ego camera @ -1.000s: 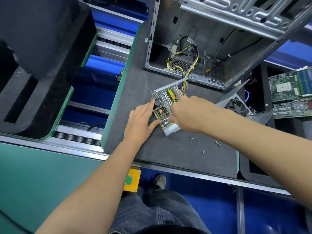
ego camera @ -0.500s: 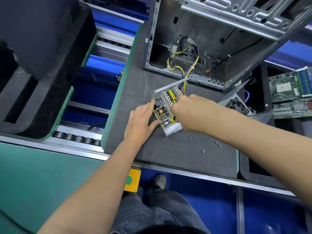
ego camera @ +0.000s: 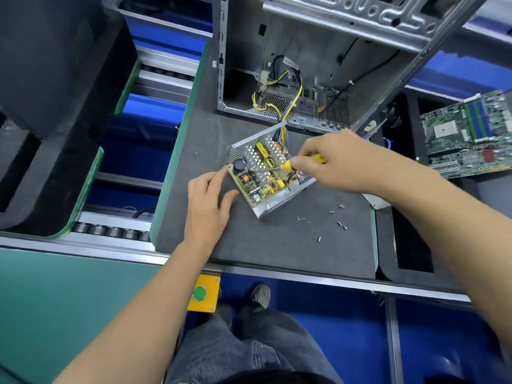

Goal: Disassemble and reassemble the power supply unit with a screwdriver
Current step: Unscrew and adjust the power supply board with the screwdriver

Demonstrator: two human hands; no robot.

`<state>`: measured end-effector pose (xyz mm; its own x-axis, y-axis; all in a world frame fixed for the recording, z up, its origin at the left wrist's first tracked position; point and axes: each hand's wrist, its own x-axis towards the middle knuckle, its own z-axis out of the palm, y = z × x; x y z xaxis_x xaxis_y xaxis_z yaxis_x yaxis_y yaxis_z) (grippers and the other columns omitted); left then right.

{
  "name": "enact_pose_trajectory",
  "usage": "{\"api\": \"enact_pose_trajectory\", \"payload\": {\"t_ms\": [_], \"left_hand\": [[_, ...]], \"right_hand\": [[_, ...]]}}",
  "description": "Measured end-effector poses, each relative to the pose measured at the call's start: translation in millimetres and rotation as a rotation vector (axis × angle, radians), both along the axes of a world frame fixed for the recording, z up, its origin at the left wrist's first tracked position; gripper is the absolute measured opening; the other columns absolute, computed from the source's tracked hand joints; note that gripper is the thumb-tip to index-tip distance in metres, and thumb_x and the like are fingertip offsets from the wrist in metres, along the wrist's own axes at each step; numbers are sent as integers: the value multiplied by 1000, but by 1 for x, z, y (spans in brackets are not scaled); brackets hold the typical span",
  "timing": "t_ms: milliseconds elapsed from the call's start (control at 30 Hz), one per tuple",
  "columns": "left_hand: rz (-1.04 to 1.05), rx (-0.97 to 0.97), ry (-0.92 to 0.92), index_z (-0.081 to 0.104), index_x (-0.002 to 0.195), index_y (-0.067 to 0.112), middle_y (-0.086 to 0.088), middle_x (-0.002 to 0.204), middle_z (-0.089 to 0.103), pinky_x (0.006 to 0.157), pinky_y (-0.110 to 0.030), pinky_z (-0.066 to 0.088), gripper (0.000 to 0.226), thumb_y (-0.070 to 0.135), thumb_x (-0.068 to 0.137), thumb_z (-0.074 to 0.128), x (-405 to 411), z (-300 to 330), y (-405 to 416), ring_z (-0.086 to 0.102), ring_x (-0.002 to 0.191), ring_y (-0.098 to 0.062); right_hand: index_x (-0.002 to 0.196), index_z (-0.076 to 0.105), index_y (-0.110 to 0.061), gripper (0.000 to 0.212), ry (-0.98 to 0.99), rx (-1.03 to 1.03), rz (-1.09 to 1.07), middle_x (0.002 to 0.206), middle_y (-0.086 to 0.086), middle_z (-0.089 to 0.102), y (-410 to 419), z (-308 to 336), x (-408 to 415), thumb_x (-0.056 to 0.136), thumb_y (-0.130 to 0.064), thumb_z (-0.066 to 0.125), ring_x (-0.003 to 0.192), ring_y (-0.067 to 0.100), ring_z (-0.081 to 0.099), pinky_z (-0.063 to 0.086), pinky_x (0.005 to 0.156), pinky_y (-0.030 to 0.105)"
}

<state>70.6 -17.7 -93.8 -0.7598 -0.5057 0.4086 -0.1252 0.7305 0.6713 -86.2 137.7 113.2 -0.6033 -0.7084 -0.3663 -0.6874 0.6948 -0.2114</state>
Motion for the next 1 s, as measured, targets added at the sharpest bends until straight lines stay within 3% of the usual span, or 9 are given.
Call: {"api": "enact_pose_trajectory", "payload": {"t_ms": [33,100,233,333,467,567,667,833,1000], "left_hand": [[39,-16,48,63,124,2,-11,106,57,90,-33,43,33,18,95,64,7,1,7,49,98,-27],[-4,-9,116,68,106,2,-4,96,51,77,-35,46,23,21,99,57,18,4,28,49,88,-25],[-238,-43,146,68,85,1,-8,78,58,67,-34,44,29,18,101,51,25,10,75,50,74,-24],[-320,-28,89,69,84,1,-7,77,61,65,-37,48,28,16,101,52,18,14,92,55,68,-26],[-368,-49,-9,69,87,3,-6,79,63,64,-39,52,27,16,101,50,10,15,99,59,69,-26],[-378,-16,-88,70,90,4,-7,81,63,63,-43,54,26,18,100,51,6,14,104,61,70,-28],[-375,6,-117,70,90,3,-8,81,62,63,-43,53,25,17,99,52,4,15,109,60,70,-27],[-370,12,-167,70,91,4,-6,82,63,63,-42,53,22,17,98,55,4,19,114,60,72,-25],[-411,56,-195,73,90,6,-5,82,67,65,-43,55,7,9,93,67,-2,34,123,65,73,-25]], "right_hand": [[85,69,-30,35,-11,-84,-92,60,-14,58,17,1,-10,90,-61,54,63,-5,56,42,56,24],[73,66,-27,45,-53,-205,-331,52,-12,55,53,-8,-26,78,-71,59,48,2,50,40,54,26],[70,53,-7,66,-218,-292,-755,59,3,42,113,-60,-28,77,-73,56,56,18,40,30,64,30],[67,48,-9,65,-200,-303,-886,51,4,53,138,-97,-12,82,-73,53,45,12,56,39,52,24],[73,56,-11,40,-185,-336,-898,67,-6,67,157,-131,4,77,-44,79,69,11,63,42,57,24],[86,58,-13,30,-190,-333,-860,84,-9,68,164,-149,9,76,-24,84,78,3,60,38,59,17],[86,54,-16,30,-167,-300,-801,83,-10,67,165,-156,8,77,-21,82,76,6,60,40,59,21],[87,53,-13,20,-75,-228,-702,87,8,68,167,-156,6,86,-21,71,82,32,62,55,71,42],[76,49,-11,21,-104,-268,-763,72,11,59,167,-146,5,85,-21,64,60,28,48,41,49,30]]}}
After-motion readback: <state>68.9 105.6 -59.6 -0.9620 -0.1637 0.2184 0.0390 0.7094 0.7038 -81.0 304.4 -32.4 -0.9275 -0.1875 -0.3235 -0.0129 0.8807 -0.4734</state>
